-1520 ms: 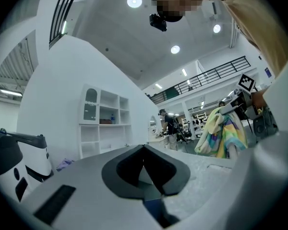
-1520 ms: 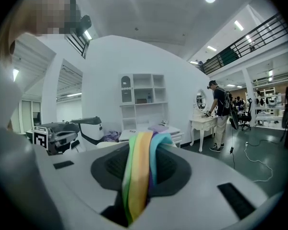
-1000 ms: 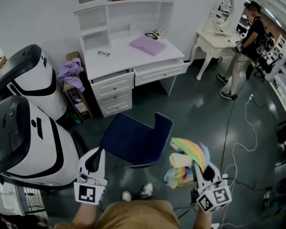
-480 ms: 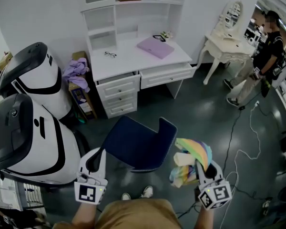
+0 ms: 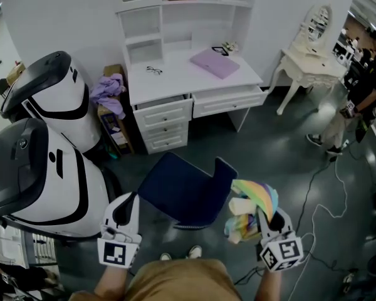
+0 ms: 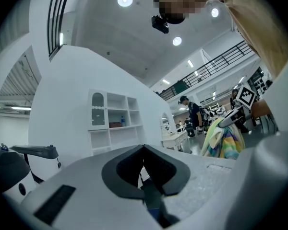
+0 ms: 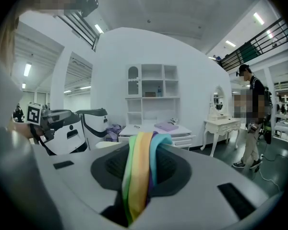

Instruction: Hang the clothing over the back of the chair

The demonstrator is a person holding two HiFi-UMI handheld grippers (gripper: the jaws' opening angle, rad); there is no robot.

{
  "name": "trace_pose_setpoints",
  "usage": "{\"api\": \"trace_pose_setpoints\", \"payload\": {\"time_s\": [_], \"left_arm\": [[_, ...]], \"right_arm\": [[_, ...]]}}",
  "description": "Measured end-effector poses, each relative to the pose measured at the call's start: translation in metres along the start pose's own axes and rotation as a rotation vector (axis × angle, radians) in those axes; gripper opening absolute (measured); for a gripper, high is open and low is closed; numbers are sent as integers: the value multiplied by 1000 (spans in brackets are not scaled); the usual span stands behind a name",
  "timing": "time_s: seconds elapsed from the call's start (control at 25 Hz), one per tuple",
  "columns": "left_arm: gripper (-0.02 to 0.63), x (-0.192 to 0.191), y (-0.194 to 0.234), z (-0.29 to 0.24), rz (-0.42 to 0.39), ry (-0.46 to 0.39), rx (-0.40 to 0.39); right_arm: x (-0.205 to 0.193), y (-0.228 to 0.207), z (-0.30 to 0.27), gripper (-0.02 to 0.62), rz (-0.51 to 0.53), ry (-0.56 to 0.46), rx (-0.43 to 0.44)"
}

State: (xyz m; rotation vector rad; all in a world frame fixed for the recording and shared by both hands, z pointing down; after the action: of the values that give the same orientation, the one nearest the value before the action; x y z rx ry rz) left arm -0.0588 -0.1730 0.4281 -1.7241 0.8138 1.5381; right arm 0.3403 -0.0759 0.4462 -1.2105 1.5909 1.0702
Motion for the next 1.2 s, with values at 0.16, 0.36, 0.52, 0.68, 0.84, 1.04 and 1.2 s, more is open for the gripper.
{"api": "trace_pose_setpoints", "payload": {"time_s": [0.16, 0.36, 0.52, 0.68, 0.84, 1.04, 1.2], "left_arm": [[5, -3, -1, -2, 7, 15, 25], [5, -3, 2, 0, 4, 9, 62], [5, -3, 6, 2, 5, 9, 89], [5, 1, 5, 4, -7, -7, 98], [5, -4, 8, 10, -3, 19, 104], [5, -5, 12, 14, 2, 16, 98], [5, -7, 17, 17, 14, 18, 87]], "right_arm": [[-2, -8, -15, 92, 8, 6, 23], [0, -10, -34, 92, 42, 3, 58], [3, -5, -50, 92, 86, 10, 89], [4, 0, -67, 93, 130, 32, 121], [-1, 13, -81, 94, 186, 65, 156], [-7, 25, -96, 97, 247, 100, 195], [-2, 38, -107, 99, 337, 172, 214]]}}
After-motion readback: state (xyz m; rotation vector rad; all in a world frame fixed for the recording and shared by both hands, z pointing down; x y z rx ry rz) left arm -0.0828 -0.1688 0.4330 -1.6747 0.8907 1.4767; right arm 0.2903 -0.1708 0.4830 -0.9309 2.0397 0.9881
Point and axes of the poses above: the fingertips, and each gripper's own axes: z backward along the fingers, y to its left, x out of its top, the point moved 6 cm from there along z, backward along the fingers, and after that the axes turned 9 degrees about z, right-handed, at the moved point
